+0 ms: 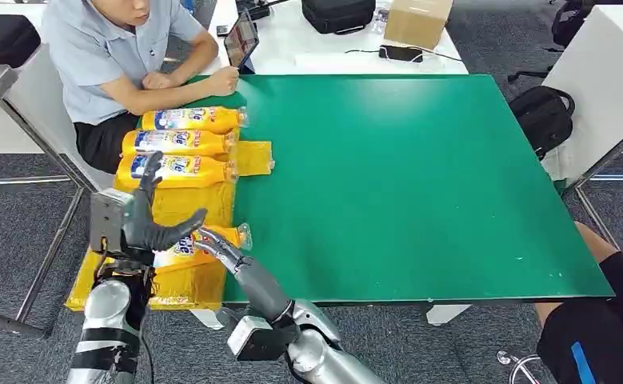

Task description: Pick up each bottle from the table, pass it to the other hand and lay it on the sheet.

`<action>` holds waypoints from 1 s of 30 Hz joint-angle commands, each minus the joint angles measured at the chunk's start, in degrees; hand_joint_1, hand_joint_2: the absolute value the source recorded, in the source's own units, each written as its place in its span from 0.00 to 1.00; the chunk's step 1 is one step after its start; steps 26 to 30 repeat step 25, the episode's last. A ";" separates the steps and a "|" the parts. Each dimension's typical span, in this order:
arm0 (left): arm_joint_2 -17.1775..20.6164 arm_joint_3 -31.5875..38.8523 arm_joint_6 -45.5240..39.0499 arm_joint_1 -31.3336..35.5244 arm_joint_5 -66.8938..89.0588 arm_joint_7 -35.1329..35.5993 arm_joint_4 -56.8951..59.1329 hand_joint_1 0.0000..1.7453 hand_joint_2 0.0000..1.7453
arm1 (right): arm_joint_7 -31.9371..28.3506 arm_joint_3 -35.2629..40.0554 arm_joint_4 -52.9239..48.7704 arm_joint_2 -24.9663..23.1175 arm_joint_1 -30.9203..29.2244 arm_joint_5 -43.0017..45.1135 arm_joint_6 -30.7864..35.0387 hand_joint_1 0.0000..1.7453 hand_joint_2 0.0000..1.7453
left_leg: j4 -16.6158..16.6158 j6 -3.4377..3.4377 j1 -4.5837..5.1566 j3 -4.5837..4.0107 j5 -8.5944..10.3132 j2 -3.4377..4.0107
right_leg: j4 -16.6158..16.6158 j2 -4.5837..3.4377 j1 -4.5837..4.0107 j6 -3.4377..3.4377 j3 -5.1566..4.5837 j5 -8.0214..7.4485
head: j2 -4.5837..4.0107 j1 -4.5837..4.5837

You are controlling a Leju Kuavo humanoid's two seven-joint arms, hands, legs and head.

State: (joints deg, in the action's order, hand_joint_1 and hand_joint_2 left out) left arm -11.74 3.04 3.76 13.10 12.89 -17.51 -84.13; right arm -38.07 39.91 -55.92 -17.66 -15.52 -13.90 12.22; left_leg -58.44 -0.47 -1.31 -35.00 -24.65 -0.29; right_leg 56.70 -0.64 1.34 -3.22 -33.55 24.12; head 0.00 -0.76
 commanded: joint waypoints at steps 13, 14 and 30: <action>-8.26 0.95 -10.75 -3.69 0.49 1.12 -4.24 0.00 1.00 | -1.93 -12.63 -35.23 5.67 11.98 -1.11 23.65 0.00 0.00 | 0.13 0.14 -0.02 0.05 -0.03 -0.23 | -0.19 0.33 -0.06 0.15 0.18 0.09 | 0.00 0.04; -8.26 -1.16 -11.25 -5.88 4.87 -0.63 -4.43 0.00 1.00 | -1.93 -16.16 -35.46 3.91 13.61 0.05 19.65 0.00 0.00 | 0.11 0.10 -0.01 -0.01 -0.02 -0.23 | -0.15 0.31 -0.04 0.12 0.10 0.09 | 0.00 0.04; -8.26 -11.28 -8.46 -14.74 4.15 -4.45 -1.60 0.00 1.00 | -1.93 -28.95 -28.87 -2.34 18.18 -8.24 17.23 0.00 0.00 | 0.18 0.12 0.02 0.16 -0.12 -0.12 | -0.22 0.20 -0.03 0.16 0.21 0.13 | 0.00 0.07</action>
